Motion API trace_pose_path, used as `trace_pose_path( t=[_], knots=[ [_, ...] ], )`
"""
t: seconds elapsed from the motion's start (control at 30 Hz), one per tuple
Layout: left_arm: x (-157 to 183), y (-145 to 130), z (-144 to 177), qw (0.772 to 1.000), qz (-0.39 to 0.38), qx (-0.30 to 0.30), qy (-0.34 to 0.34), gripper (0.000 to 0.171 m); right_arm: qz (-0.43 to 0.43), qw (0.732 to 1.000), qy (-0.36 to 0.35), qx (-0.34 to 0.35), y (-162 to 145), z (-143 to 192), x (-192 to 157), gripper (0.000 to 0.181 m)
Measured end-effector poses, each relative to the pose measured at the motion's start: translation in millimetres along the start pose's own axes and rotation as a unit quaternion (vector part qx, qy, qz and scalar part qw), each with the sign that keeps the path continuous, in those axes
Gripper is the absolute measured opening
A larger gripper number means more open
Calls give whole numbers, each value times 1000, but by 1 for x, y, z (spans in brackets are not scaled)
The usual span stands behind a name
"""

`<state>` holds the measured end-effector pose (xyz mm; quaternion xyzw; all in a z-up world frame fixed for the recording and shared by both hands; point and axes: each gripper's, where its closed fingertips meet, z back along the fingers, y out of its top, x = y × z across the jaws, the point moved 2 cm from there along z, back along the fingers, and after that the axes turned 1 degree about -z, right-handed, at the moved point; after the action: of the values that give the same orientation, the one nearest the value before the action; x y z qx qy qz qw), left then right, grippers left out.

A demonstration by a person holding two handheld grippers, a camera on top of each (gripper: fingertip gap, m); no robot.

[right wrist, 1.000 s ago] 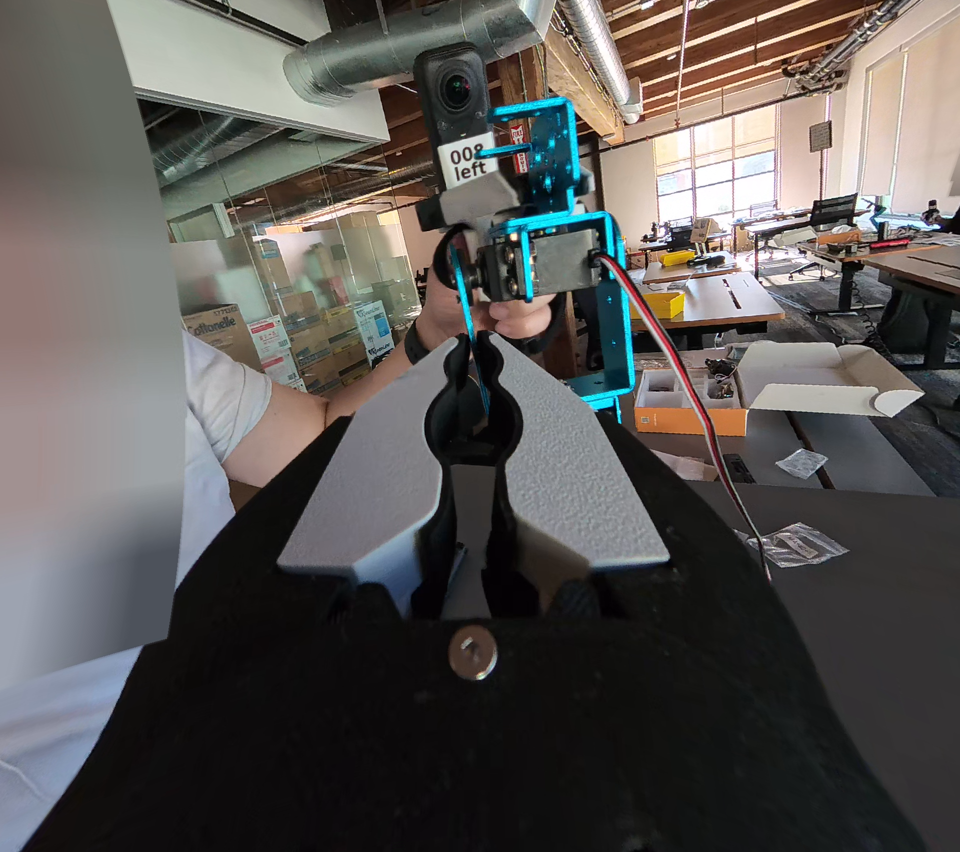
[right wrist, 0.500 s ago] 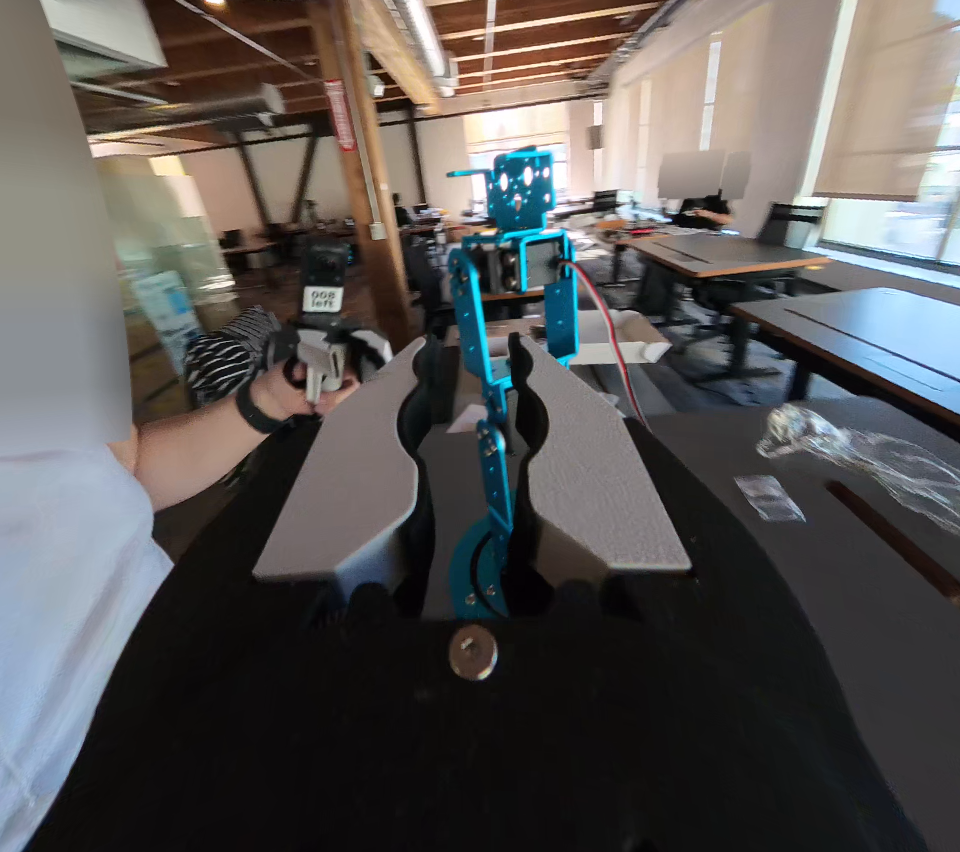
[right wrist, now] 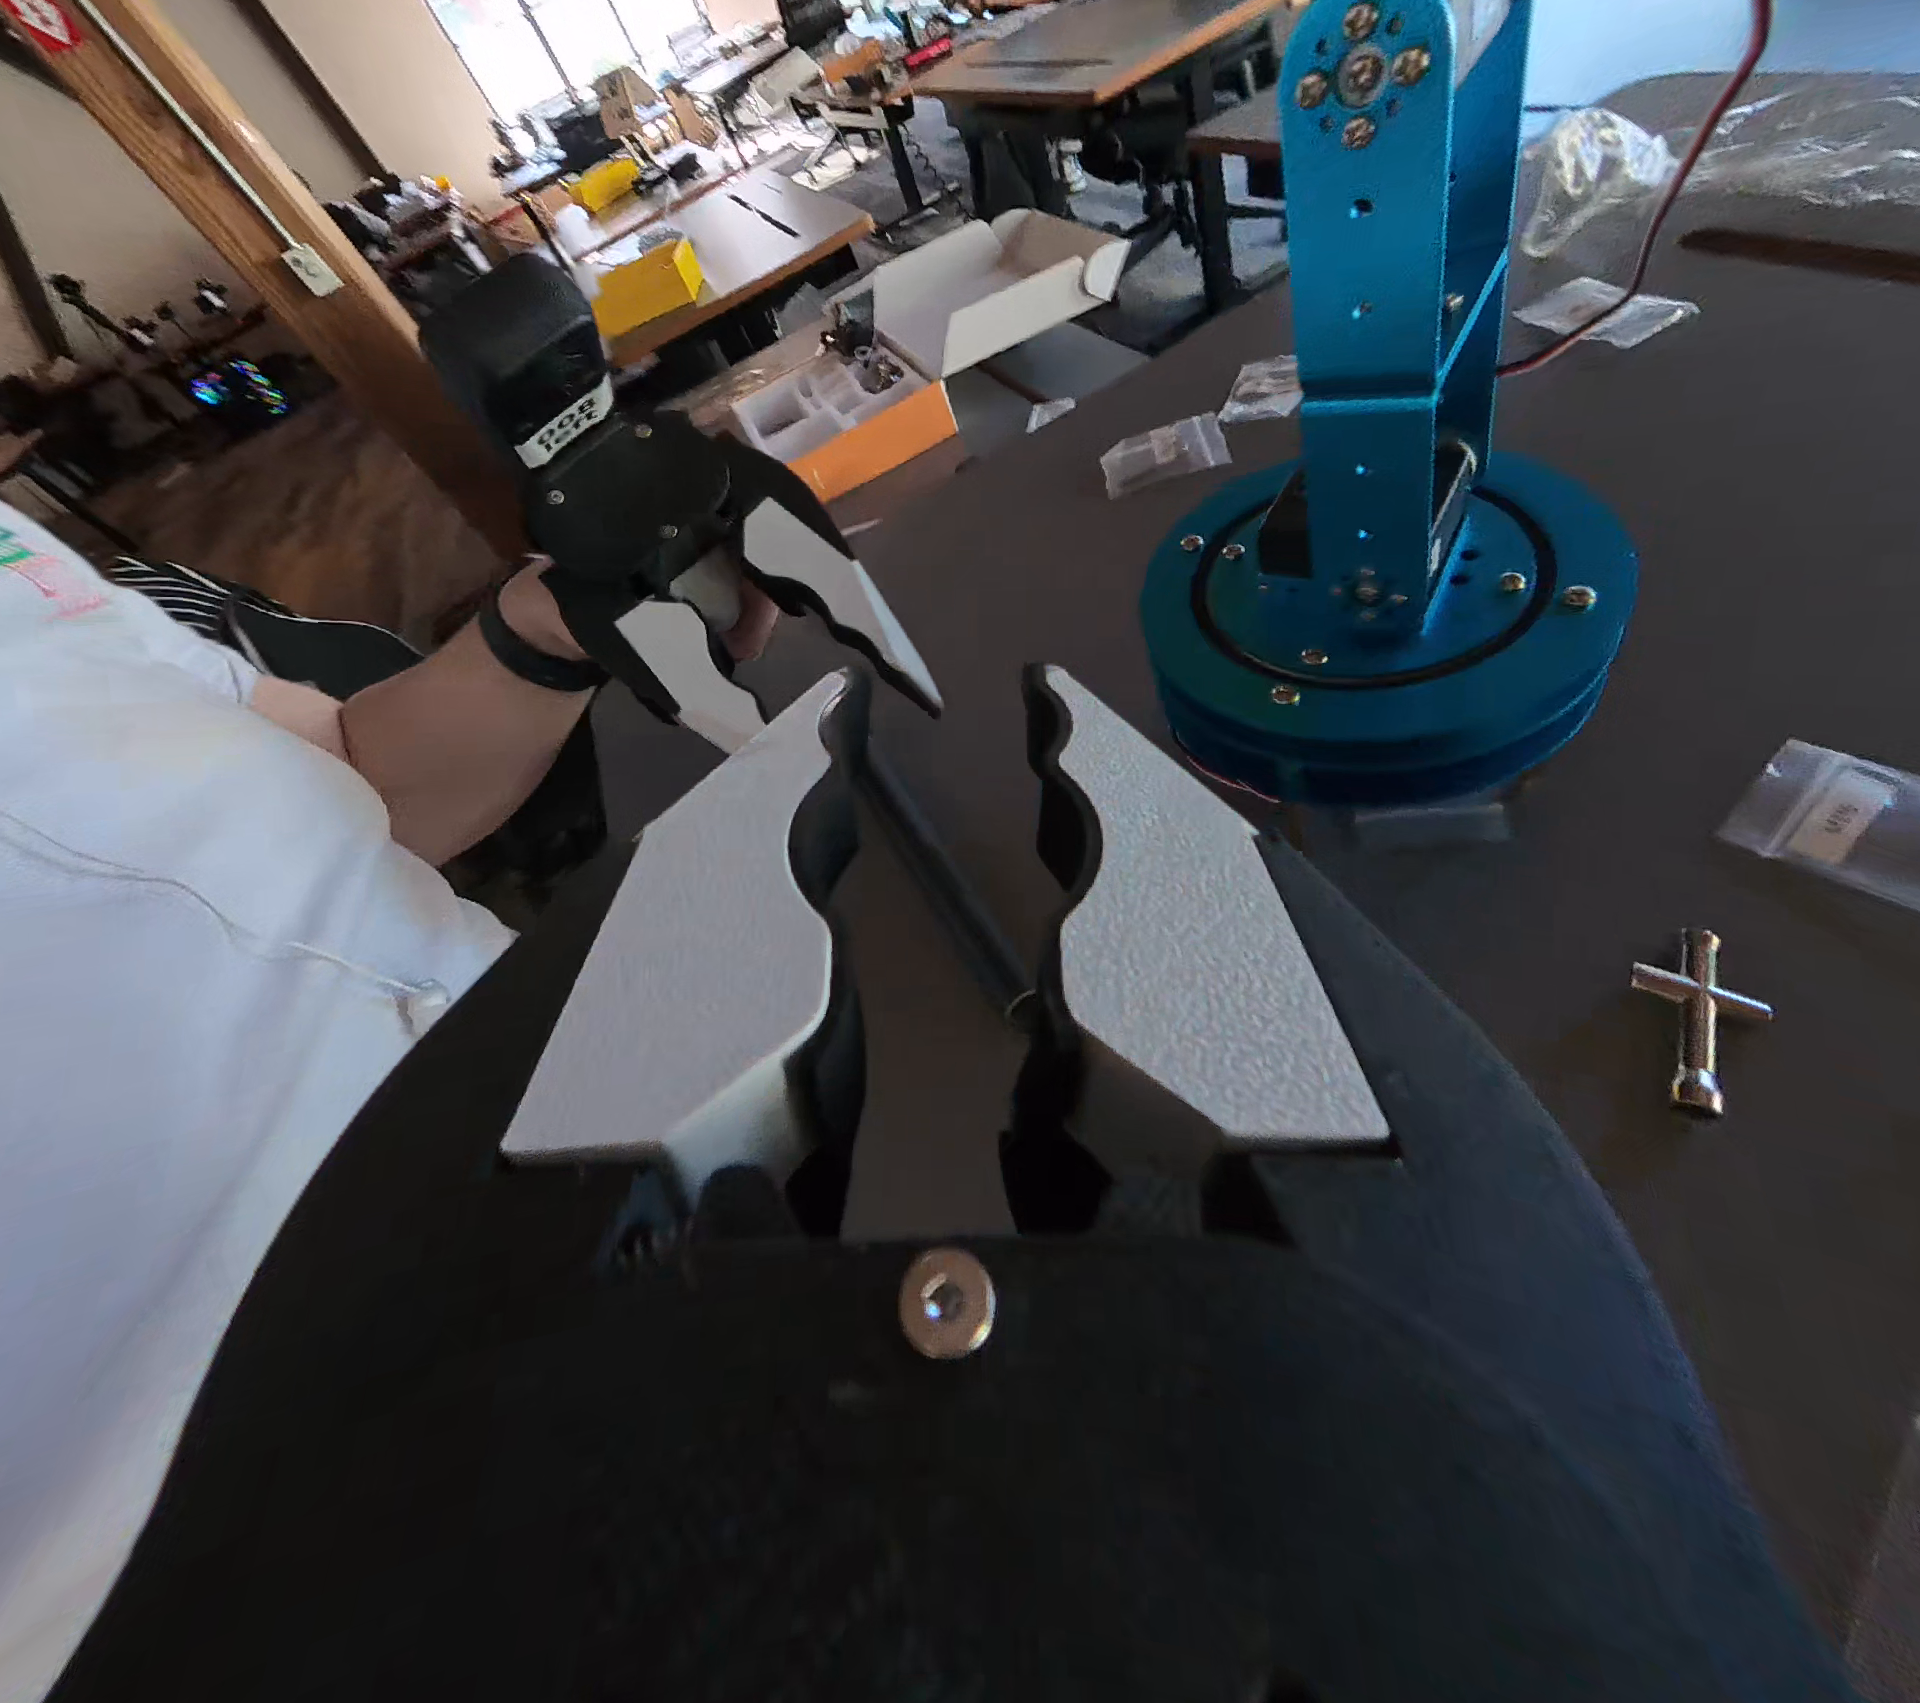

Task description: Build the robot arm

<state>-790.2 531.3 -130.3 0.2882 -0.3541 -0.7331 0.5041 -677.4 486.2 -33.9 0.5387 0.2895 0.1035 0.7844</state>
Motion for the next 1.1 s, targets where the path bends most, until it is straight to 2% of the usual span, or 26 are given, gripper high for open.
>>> trace_pose_path(
  t=[0.17, 0.27, 0.3, 0.43, 0.57, 0.7, 0.87, 1.0, 1.1],
  knots=[
    [-1, -12, -22, 993, -58, -92, -41, 45, -8, 999, -37, -5, 4, 0, -5, 32],
    [7, -18, -28, 987, -89, -119, -56, 32, -20, 998, -52, -2, 5, 4, -8, 31],
    [12, -18, -29, 986, -95, -116, -66, 17, -20, 998, -60, -4, 4, 6, -7, 31],
    [15, -18, -29, 986, -78, -133, -65, 16, -34, 996, -78, -6, -2, 12, -6, 31],
    [13, -19, -27, 987, 12, -132, -92, 16, -47, 996, -76, -7, -9, 11, -8, 31],
    [5, -21, -23, 985, 39, -137, -93, 16, -64, 996, -49, -26, -23, 7, -15, 31],
    [0, -14, -32, 981, 74, -146, -106, 16, -106, 993, 23, -44, -49, 1, -17, 31],
    [-7, -12, -37, 983, 48, -151, -96, 16, -126, 991, 34, -42, -58, -11, -5, 30],
    [-7, -12, -37, 980, -18, -160, -117, 16, -113, 993, -16, 24, -44, -18, -4, 29]
  ],
)
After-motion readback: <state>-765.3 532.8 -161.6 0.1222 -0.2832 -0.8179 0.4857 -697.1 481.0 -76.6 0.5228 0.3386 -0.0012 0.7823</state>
